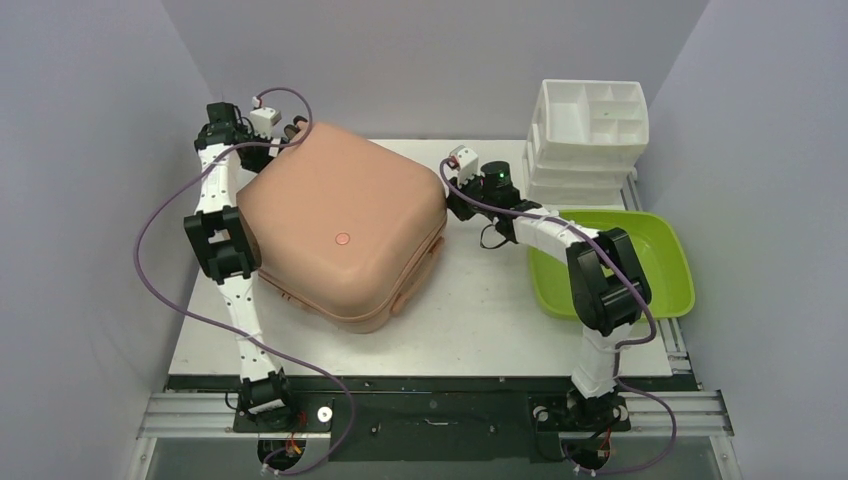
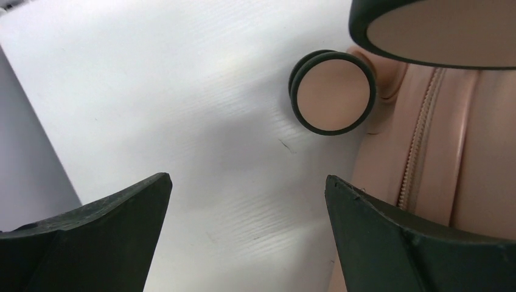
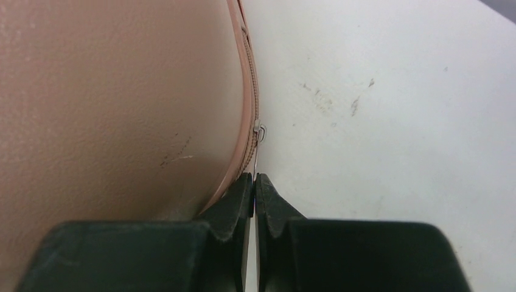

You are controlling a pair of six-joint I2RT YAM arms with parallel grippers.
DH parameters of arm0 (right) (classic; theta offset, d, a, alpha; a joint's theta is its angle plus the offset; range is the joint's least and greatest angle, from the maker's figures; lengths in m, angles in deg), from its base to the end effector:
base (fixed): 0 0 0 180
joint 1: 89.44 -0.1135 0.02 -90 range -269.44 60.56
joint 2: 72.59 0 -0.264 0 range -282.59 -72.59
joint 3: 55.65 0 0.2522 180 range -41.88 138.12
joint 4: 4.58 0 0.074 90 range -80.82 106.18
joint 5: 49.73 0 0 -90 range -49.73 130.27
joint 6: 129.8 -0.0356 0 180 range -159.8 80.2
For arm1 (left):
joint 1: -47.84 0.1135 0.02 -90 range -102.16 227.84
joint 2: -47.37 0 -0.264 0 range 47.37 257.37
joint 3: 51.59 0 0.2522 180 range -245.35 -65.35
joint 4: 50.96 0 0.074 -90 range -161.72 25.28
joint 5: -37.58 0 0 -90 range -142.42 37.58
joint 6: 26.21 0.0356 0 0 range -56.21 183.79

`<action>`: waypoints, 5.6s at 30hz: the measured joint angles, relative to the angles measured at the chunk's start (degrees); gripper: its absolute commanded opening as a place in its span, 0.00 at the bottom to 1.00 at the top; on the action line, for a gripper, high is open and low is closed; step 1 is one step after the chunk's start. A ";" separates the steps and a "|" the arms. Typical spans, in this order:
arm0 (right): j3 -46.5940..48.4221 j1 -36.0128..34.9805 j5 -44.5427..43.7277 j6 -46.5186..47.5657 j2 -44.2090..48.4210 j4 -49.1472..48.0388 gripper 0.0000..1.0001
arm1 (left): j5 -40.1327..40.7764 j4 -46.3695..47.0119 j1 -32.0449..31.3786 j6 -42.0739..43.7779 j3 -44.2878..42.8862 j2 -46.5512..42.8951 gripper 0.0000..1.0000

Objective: Open, take out, and arrange the luggage
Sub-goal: Unzip the luggage at the center of the board, then open the luggage at the center of the board.

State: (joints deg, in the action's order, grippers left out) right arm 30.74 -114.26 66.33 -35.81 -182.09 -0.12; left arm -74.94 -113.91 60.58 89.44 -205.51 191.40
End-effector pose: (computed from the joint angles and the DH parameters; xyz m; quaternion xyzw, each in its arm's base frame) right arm 0.3874 0.1964 0.2143 -0.3205 0.7779 0.2809 0.4617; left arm 0.5359 0.1072 0.2265 0.1660 0.9174 -0.0728 0.3543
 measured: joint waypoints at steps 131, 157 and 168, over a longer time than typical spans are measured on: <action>-23.08 -33.14 2.14 45.42 28.09 23.37 0.73 | -5.66 18.56 11.89 -18.03 78.03 -78.90 0.96; -14.01 -15.10 4.59 68.02 20.68 37.42 0.27 | -6.73 18.60 13.20 -17.03 74.77 -72.94 0.96; -5.68 -4.20 0.96 59.78 22.47 39.93 0.54 | -9.51 22.32 13.31 -18.67 67.69 -61.46 0.96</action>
State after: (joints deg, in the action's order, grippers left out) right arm 25.05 -118.45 67.29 23.97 -159.62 39.81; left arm -84.45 -91.60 73.89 70.77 -137.82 129.94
